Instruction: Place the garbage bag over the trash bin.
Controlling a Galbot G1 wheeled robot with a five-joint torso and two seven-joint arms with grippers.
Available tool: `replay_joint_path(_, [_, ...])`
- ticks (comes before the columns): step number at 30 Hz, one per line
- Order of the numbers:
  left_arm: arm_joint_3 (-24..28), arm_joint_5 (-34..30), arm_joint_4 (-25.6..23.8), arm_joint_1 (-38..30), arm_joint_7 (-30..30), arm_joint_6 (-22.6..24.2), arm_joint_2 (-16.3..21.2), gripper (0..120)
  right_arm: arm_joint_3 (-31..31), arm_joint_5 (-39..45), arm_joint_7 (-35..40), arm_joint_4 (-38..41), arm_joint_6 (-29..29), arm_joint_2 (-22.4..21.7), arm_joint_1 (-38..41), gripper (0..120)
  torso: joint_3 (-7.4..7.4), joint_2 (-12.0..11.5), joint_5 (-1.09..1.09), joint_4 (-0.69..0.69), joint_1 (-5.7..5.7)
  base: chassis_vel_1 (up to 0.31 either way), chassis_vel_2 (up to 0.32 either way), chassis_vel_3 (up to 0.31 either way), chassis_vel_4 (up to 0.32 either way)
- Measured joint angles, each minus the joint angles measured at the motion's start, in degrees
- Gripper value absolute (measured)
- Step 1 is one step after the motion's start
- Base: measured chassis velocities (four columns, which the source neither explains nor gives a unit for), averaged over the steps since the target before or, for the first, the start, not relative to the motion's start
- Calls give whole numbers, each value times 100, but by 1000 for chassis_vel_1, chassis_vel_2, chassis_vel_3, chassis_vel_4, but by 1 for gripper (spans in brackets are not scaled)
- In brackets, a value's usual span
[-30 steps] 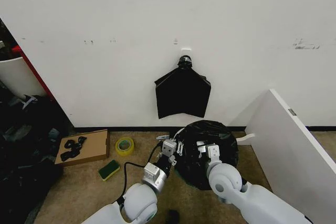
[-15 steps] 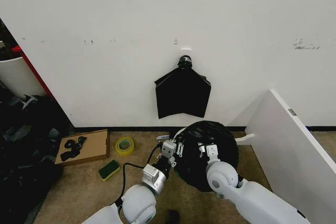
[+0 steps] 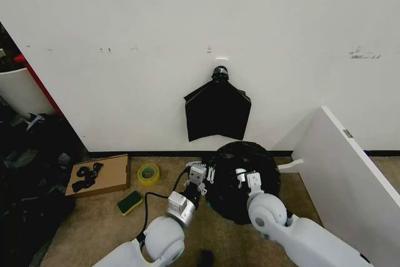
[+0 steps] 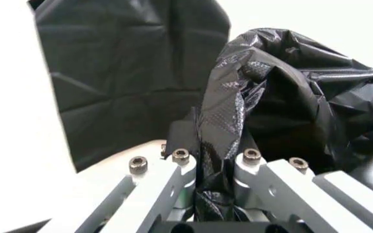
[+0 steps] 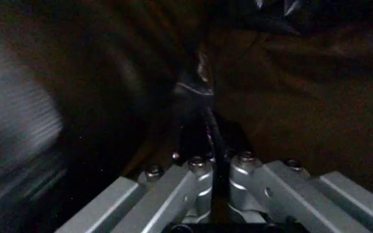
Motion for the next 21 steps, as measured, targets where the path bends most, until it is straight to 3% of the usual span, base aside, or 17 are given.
replay_joint_path(12, [-95,-219,80,-78,-92,156,-93,4,222,-853,-174,695,23,-168,-188,0,0,1,0,0,0,0,0,0,0])
replay_joint_path(21, [103,-59,-36,-15,16,99,-25,4,-96,-744,35,103,65,102,372,0,0,1,0,1,0,0,0,0,0])
